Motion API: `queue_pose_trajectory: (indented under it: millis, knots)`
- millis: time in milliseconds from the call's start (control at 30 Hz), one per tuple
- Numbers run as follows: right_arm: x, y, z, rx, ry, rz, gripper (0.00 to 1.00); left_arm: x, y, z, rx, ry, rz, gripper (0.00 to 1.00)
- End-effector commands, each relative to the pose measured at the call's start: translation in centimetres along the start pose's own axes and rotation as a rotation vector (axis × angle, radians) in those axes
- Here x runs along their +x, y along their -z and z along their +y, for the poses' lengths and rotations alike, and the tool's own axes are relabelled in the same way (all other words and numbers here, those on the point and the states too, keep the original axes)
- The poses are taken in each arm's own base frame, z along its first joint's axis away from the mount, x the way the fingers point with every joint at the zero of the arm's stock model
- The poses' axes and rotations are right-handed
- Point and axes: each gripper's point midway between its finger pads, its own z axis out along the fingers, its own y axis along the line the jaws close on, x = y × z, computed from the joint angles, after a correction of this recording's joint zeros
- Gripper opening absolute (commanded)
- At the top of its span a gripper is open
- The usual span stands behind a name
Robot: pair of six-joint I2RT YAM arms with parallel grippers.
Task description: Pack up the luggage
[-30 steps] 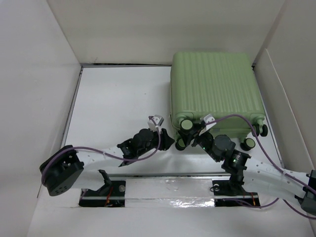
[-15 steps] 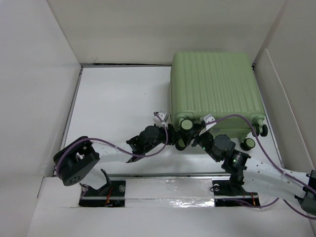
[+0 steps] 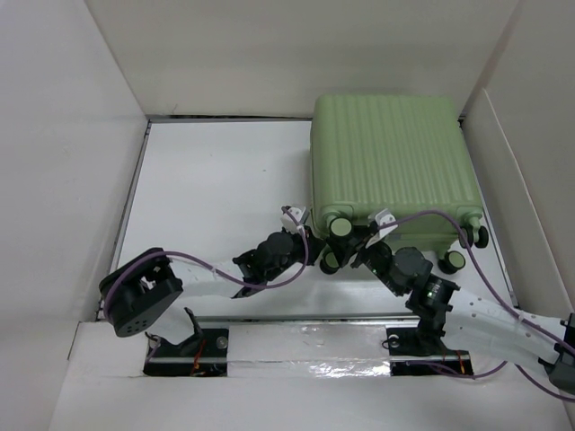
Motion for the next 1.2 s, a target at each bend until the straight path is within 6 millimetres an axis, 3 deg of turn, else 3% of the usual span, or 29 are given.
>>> queue_pose_trajectory:
  millis: [0,333,500,600,800,900,1100,1133,1167]
  knots:
    - [-4.7,0.5,-0.5,0.027,-0.101,-0.161,0.13,-3.7,0.3,1.1,-0.071,-0.02,-0.128,0.0]
    - [-4.8,1.0,-0.7,0.026,-0.088,-0.152,0.1,-1.4,2.4,5.4,-0.229,-0.115,-0.063,0.0]
    - [-5.0,1.4,-0.7,0.019,-0.086,-0.154,0.1,-1.8,2.3,7.9,-0.322,-0.119,-0.046,0.0]
    - [-5.1,1.7,-0.7,0.017,-0.085,-0.156,0.1,-3.3,1.6,9.1,-0.358,-0.12,-0.074,0.0]
    - [-4.9,1.7,-0.5,0.005,-0.075,-0.143,0.1,-7.3,-0.2,8.4,-0.351,-0.136,-0.144,0.0]
    - [-4.9,1.7,-0.4,-0.003,-0.076,-0.142,0.1,-9.3,-0.9,9.2,-0.371,-0.142,-0.17,0.0]
    - [-4.8,1.6,0.0,-0.023,-0.071,-0.135,0.1,-10.6,-2.3,11.1,-0.365,-0.11,-0.171,0.0]
    - [-4.7,1.5,0.0,-0.024,-0.07,-0.132,0.1,-10.5,-2.4,10.3,-0.322,-0.099,-0.171,0.0]
    - [-4.6,1.4,0.1,-0.025,-0.068,-0.128,0.1,-9.2,-2.4,9.2,-0.238,-0.097,-0.132,0.0]
